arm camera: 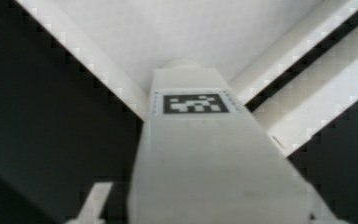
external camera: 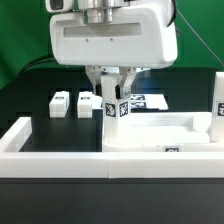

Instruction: Assemble desk

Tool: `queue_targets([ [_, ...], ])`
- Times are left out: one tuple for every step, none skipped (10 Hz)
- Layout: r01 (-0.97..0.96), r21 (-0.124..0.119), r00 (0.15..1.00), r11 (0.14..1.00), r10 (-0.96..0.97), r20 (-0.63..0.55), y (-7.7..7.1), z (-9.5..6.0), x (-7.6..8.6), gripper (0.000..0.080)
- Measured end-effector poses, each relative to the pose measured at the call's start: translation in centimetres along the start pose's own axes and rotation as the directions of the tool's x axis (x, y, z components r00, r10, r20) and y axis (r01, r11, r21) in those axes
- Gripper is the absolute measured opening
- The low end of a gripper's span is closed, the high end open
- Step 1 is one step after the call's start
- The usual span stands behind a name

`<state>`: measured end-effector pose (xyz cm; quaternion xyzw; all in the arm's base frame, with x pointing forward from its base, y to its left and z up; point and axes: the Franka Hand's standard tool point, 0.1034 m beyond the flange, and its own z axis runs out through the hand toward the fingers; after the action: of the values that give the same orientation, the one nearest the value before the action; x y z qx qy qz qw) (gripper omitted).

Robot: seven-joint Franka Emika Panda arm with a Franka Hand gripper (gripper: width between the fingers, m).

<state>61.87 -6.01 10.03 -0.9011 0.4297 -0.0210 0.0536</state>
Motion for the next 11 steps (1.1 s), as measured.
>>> queue_targets([
  [-0.186,0.010,0.982,0.983,0.186,0.017,0.20,-0.03,-0.15,0.0288],
  [-0.340,0.005,0.940,0.940,0.339,0.042,0.46,-0.06,-0.26,0.0288],
  [-0.438,0.000,0.897,0.899,0.438,0.055,0.53,-0.06,-0.27,0.0288],
  [-0.524,-0.001,0.850,0.852,0.523,0.061,0.57,0.01,-0.21,0.0288],
  [-0.557,-0.002,0.829,0.831,0.556,0.062,0.56,0.00,-0.20,0.0289],
  [-0.566,-0.002,0.823,0.825,0.565,0.061,0.52,0.00,-0.21,0.0289],
  [-0.553,-0.002,0.832,0.833,0.552,0.061,0.51,0.01,-0.23,0.0289],
  [-0.519,0.001,0.853,0.855,0.518,0.062,0.50,0.03,-0.25,0.0452],
  [-0.497,0.000,0.866,0.868,0.496,0.059,0.47,0.03,-0.26,0.0452],
  [-0.343,-0.003,0.938,0.939,0.343,0.043,0.28,-0.03,-0.12,0.0600],
  [-0.173,0.006,0.984,0.985,0.173,0.039,0.10,-0.04,0.09,0.0634],
])
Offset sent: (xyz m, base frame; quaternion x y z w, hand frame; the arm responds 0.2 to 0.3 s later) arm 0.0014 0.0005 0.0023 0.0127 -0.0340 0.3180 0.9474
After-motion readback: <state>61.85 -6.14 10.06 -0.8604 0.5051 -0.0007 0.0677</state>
